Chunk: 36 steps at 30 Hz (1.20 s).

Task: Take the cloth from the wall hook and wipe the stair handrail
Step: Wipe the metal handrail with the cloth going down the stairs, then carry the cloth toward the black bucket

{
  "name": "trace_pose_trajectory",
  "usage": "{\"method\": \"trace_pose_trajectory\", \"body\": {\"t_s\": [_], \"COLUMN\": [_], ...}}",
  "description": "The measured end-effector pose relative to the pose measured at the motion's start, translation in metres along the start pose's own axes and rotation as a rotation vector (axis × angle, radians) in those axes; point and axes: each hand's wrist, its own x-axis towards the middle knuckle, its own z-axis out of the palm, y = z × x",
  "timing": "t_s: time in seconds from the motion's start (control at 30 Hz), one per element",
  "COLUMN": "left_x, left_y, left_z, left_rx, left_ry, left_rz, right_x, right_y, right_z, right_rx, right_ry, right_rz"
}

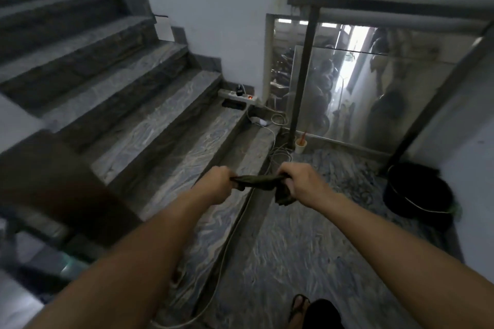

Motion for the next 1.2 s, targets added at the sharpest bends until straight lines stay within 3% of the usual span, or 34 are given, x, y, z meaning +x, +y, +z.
{"method": "trace_pose_trajectory", "body": {"t_s": [0.13,0.57,0.87,1.2], "left_x": [0.069,0.237,0.363,0.538], "left_y": [0.061,0.269,0.384,0.508], "left_z": [-0.033,-0.108,-0.115,-0.087], "left_rx": [-0.021,-0.115,-0.038,0.056], "left_ry": [0.021,-0.143,-0.107,-0.342], "left_rz": [0.049,0.255,0.440,0.664], "right_x": [0.045,0.117,0.153,0.194], "right_y": [0.059,0.193,0.297,0.419], "right_z": [-0.060,-0.263,-0.344,-0.395], "right_rx": [0.028,-0.005,-0.052,-0.026], "right_ry": [0.053,0.042,0.167,0.221], "right_rz": [0.104,0.401,0.579,0.886]}}
